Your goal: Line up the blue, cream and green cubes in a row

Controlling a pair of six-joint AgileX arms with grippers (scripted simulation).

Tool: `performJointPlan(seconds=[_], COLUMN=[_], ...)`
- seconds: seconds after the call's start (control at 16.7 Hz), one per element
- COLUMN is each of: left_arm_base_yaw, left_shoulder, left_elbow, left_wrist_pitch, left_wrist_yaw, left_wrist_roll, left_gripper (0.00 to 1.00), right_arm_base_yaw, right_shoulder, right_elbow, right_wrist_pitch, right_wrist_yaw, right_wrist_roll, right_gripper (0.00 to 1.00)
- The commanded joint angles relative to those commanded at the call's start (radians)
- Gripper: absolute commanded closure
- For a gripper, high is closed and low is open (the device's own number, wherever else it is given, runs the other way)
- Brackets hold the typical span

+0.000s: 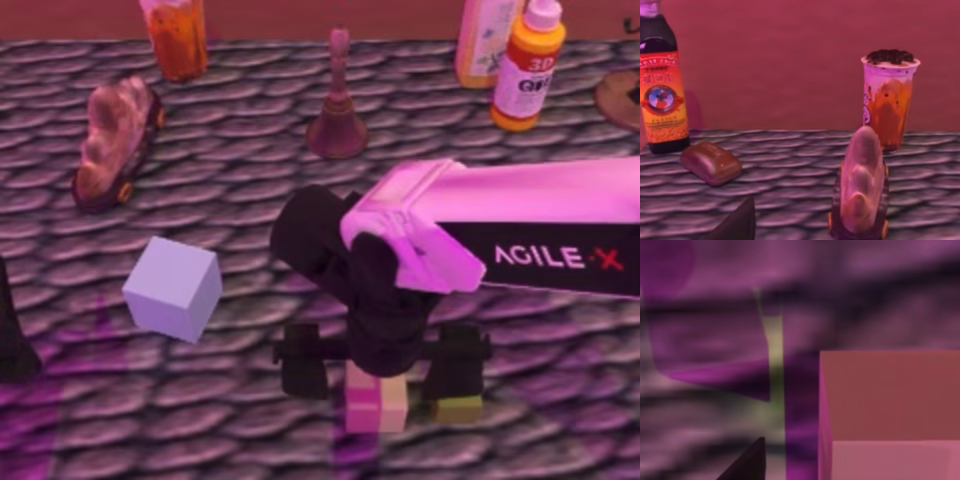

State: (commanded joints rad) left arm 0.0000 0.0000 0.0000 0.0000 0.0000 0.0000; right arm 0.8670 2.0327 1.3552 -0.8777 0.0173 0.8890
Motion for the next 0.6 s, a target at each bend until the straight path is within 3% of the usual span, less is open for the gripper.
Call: performJointPlan(seconds=[0.36,0.6], left_arm_base_yaw=[0.0,0.0], left_shoulder=[0.0,0.0], left_elbow=[0.0,0.0], left_wrist_pitch=[0.0,0.0], left_wrist_yaw=[0.0,0.0], left_wrist_roll=[0.0,0.0], left_gripper=[0.0,0.0], right_arm_base_yaw=[0.002,0.009], right_shoulder=[-0.006,-0.049], right_elbow=[0.016,0.106], right_wrist_pitch=[-0.017,-0.16], right_wrist_yaw=[0.0,-0.001], right_wrist_roll=[0.001,0.001], right_gripper=[0.0,0.0])
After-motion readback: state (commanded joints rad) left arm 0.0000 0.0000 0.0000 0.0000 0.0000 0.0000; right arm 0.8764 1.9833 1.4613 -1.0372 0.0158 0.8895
